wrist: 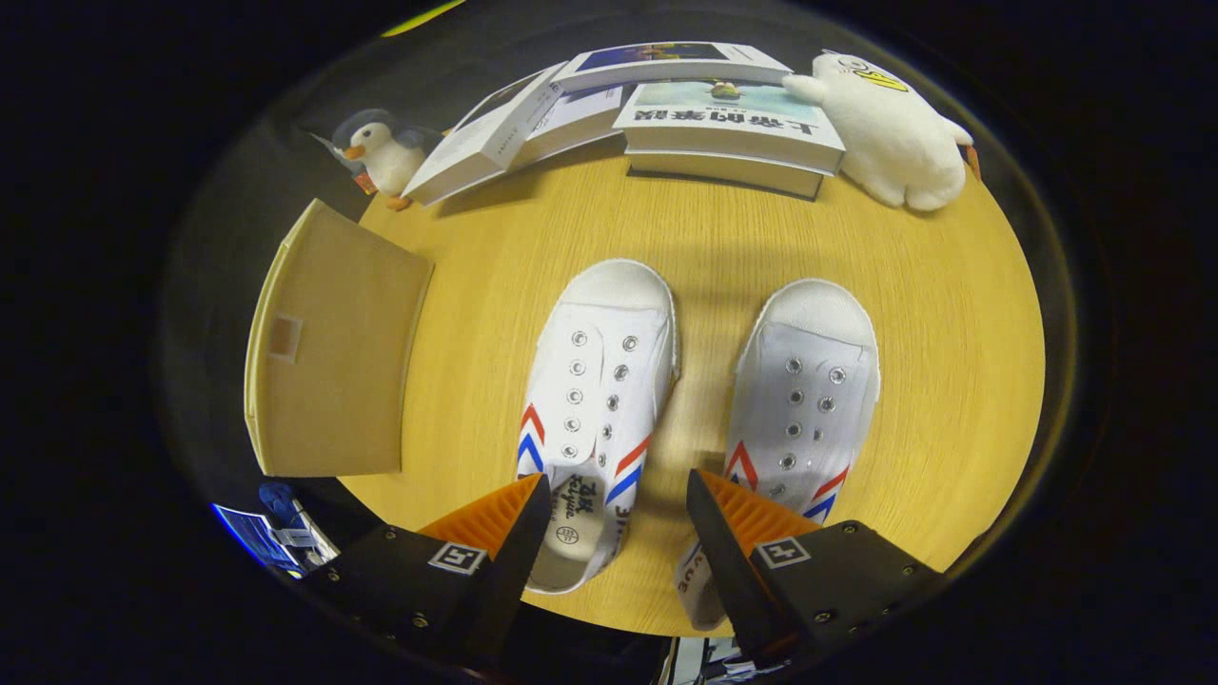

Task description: Open the storage box then place both shoes into the box .Put the left shoe in first, then the right shoe, with the right side of both shoes facing outward in a uniform manner.

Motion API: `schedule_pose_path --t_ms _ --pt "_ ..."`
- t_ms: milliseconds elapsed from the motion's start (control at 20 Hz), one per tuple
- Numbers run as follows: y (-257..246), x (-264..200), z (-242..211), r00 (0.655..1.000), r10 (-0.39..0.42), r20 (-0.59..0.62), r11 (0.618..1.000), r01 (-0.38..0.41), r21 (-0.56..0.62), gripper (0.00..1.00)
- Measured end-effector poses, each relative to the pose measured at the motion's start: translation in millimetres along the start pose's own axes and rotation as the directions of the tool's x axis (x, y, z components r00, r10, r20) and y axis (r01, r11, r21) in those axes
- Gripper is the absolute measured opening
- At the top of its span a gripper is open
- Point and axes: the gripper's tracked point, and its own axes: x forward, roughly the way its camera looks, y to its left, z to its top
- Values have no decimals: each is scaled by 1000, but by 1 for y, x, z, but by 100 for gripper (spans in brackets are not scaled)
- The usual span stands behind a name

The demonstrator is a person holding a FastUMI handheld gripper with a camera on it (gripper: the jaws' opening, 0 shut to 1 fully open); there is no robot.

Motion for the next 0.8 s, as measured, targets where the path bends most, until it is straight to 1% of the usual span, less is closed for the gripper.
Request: schedule_pose_path --t_ms 50,150,200,250,300,350,400,450,500,550,600,800 --pt "0 5 2 1000 -2 -4 1000 2 -4 87" --pt "-3 15 3 999 -23 -26 999 22 -30 81" --pt "0 22 2 999 -15 -33 999 14 -40 82" --pt "-2 20 5 999 -32 -41 998 30 -59 81" --pt "2 27 3 999 -19 -44 998 16 -67 63" --pt "0 33 1 999 -28 -43 998 25 -65 60" --pt "-3 31 3 998 -33 -45 998 30 -57 28" --pt "1 20 10 999 -27 -47 999 26 -29 19" --pt "-5 18 11 999 -22 -36 1000 22 13 11" --pt "-2 11 9 999 -16 -51 998 19 59 1" --pt "-1 19 6 998 -8 -55 997 12 83 1" --pt "12 1 4 995 11 -100 997 -4 73 1"
